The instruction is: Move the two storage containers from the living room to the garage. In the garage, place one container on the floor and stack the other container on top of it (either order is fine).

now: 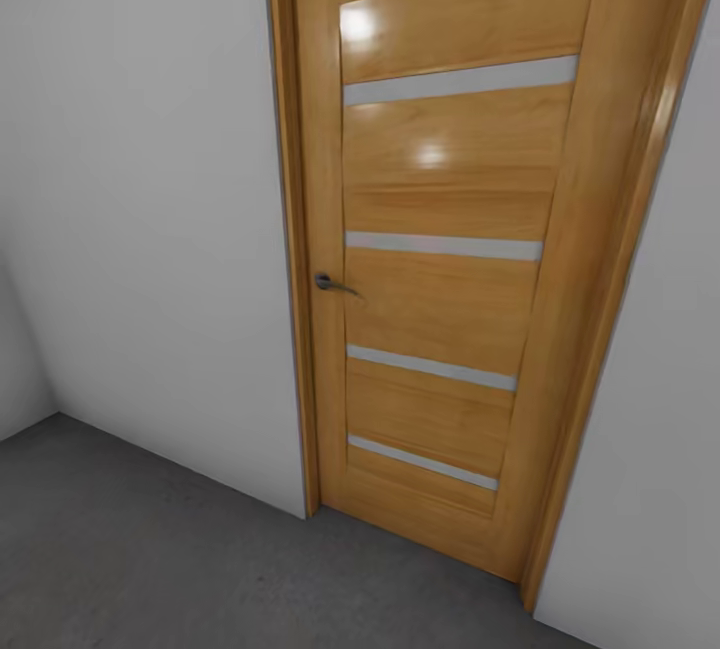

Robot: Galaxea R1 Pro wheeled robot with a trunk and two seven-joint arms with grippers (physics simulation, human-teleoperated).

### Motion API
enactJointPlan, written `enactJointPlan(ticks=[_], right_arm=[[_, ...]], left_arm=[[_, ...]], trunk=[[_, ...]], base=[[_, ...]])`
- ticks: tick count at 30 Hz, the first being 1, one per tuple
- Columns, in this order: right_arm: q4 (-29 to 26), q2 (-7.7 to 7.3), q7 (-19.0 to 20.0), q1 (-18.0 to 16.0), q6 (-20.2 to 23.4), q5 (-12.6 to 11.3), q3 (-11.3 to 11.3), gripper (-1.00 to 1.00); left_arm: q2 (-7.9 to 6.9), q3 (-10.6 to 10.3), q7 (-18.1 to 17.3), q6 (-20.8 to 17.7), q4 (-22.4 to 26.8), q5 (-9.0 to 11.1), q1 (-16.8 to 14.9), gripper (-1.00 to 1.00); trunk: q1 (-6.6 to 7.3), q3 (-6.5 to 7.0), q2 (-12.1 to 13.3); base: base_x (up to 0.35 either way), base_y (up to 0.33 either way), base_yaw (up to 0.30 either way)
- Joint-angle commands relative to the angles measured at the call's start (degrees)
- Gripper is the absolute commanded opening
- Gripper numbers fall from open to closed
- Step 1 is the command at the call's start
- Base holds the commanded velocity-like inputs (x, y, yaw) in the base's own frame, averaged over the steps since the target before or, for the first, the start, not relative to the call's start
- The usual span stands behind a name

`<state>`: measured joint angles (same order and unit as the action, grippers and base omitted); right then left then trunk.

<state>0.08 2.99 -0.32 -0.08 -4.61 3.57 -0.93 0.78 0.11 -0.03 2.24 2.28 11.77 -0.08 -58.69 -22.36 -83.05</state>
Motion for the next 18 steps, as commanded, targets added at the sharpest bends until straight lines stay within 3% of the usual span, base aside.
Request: enactJointPlan(ticks=[1,18], right_arm=[[0.01,0.0,-0.03,-0.01,-0.19,0.36,-0.13,1.0],[0.01,0.02,0.05,-0.01,-0.23,0.09,-0.17,1.0]], left_arm=[[0.01,-0.02,-0.02,0.14,0.0,0.36,-0.01,1.0],[0.01,-0.02,-0.05,0.14,0.0,0.36,-0.01,1.0]], trunk=[[-0.04,-0.05,-0.02],[-0.04,-0.05,-0.02]], base=[[0.322,0.106,0.0],[0.322,0.116,-0.017]])
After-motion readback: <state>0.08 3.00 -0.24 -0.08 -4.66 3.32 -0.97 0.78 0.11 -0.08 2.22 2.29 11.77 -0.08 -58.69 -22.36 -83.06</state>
